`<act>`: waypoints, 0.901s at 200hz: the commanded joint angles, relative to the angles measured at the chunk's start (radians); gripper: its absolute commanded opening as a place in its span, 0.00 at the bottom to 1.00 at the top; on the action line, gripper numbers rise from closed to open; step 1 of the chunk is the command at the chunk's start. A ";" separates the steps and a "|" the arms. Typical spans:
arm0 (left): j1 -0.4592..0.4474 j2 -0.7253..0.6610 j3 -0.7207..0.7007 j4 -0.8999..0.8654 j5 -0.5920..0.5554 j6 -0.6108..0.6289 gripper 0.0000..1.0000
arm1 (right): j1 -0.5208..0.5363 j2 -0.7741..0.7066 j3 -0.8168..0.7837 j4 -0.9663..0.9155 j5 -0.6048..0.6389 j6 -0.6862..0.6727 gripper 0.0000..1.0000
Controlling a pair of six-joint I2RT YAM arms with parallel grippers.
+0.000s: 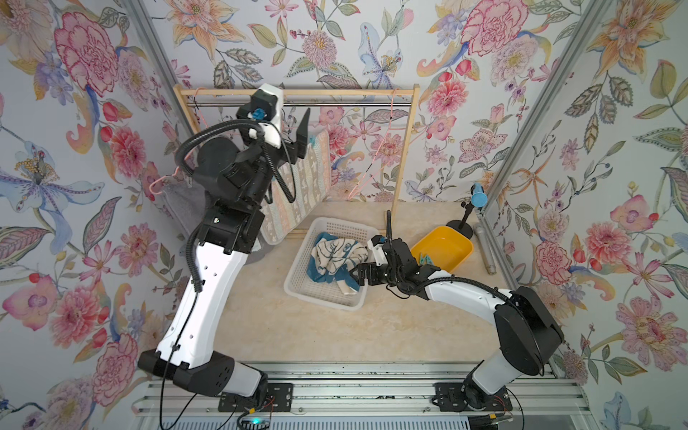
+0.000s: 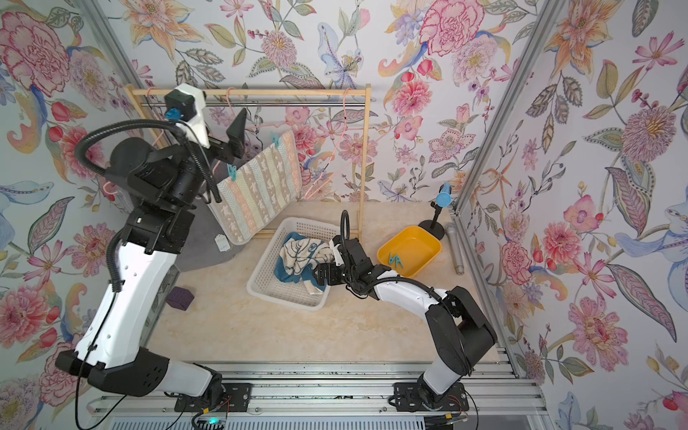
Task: Remove the clothespins securing towels to the hanger
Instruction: Adjust the basket at the center of the board.
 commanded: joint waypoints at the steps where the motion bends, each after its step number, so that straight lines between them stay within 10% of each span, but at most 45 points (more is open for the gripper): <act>1: 0.084 -0.032 -0.071 -0.069 0.109 -0.021 0.81 | 0.026 0.015 0.004 0.044 -0.039 -0.009 1.00; 180: 0.286 0.075 -0.210 -0.179 0.262 0.102 0.76 | 0.108 -0.133 -0.046 0.024 0.001 -0.150 1.00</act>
